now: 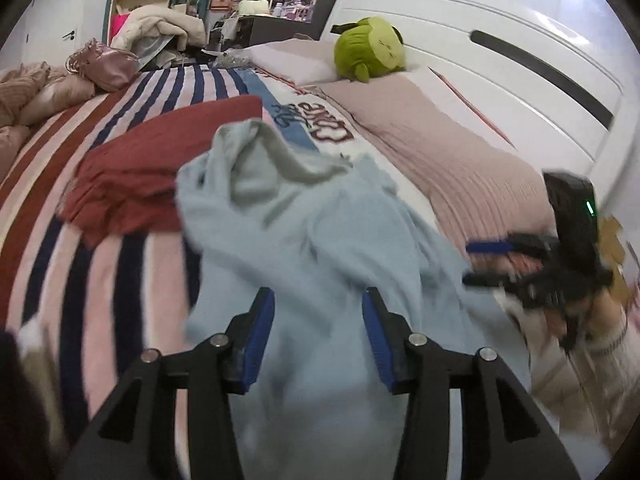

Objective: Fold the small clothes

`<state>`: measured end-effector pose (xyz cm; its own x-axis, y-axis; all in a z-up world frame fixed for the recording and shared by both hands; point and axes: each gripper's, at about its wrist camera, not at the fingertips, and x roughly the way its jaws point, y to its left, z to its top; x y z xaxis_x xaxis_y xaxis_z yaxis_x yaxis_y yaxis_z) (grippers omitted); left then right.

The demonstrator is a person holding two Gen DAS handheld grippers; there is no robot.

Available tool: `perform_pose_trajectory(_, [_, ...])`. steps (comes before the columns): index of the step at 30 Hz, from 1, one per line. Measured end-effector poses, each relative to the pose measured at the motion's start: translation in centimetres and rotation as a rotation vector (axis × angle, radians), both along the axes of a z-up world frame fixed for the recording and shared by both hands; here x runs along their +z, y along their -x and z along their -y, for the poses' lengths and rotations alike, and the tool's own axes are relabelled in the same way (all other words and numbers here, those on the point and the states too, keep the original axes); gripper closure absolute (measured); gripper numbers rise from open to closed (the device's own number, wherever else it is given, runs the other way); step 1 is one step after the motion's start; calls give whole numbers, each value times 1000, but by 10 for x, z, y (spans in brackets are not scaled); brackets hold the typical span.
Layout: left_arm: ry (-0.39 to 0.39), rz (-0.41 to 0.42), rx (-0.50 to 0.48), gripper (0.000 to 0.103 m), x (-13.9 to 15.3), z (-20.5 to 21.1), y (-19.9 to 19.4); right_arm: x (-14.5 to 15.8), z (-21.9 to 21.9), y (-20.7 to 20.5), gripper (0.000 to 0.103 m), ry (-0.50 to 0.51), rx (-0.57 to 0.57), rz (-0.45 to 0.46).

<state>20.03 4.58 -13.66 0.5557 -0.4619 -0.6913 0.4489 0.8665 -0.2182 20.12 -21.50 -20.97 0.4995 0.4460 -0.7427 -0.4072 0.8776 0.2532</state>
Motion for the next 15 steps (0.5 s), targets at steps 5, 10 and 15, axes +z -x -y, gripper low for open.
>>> perform_pose_trajectory(5, [-24,-44,-11,61,-18,-25,54,-1,-14,26,33,-20,33,-12])
perform_pose_trajectory(10, [-10,-88,46,61,-38,-41,73,-8,-50,48,34,-53,145,-54])
perform_pose_trajectory(15, [-33,-72,83,61,-43,-44,81,-24,-82,57,75,90,139,-23])
